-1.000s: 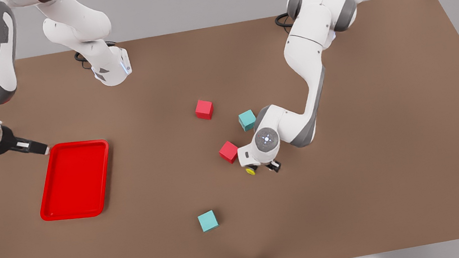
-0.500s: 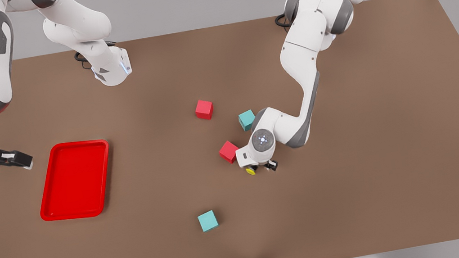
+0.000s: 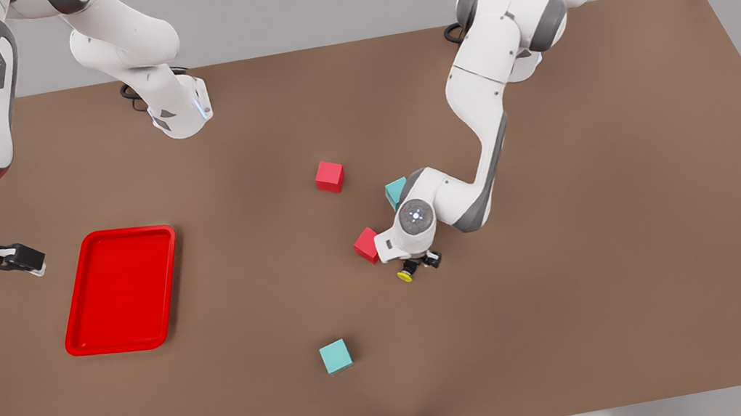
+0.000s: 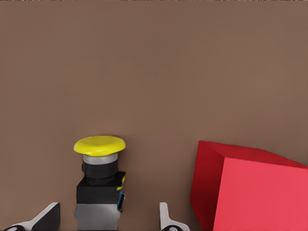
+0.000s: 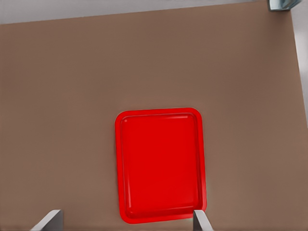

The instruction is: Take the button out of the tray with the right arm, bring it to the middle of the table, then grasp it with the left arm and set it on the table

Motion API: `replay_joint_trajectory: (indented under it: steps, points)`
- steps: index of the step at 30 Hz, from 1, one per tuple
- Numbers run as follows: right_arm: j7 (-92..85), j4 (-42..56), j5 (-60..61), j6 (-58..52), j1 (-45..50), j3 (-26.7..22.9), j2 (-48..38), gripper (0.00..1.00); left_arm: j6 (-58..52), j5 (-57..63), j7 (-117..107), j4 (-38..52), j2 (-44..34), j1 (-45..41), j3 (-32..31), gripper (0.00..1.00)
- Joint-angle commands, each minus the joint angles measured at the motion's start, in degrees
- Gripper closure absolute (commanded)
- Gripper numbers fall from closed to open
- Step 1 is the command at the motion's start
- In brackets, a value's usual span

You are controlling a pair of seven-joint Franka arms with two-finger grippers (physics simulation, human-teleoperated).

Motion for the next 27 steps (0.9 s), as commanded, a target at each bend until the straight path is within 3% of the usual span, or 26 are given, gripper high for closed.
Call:
replay_joint_trajectory:
  steps: [1, 8, 11, 14, 15, 21, 27]
  points:
    - [-3.1, 0.0, 0.0, 0.1, 0.0, 0.0, -0.1, 0.0, 1.6, 0.1, -3.3, 0.1, 0.1, 0.0, 0.0, 0.0]
    - [-3.1, 0.0, 0.0, 0.1, 0.0, 0.0, 0.0, 0.0, 1.6, 0.1, -3.2, 0.1, 0.8, 0.0, 0.0, 0.01]
    - [-3.1, 0.0, 0.0, 0.2, -0.1, 0.0, 0.1, 0.0, 1.6, 0.1, -3.2, 0.1, 0.8, 0.0, 0.0, 0.32]
    - [-3.0, 0.0, 0.0, 0.2, 0.0, 0.0, 0.1, 0.0, 1.4, 0.1, -3.5, 0.2, 0.8, 0.0, 0.1, 0.55]
    - [-3.0, 0.0, 0.0, 0.2, 0.0, 0.0, 0.1, 0.0, 1.3, 0.1, -3.6, 0.2, 0.7, 0.1, 0.1, 0.58]
    - [-3.0, -0.2, 0.0, 0.3, 0.0, 0.0, 0.3, 0.0, -8.1, 0.2, -2.9, 5.8, -0.8, 0.7, 0.8, 0.62]
    - [-2.7, -0.1, 0.0, 0.3, 0.1, 0.0, 0.7, 0.0, -15.9, 3.5, -1.9, 7.9, -3.3, 7.8, 0.9, 0.61]
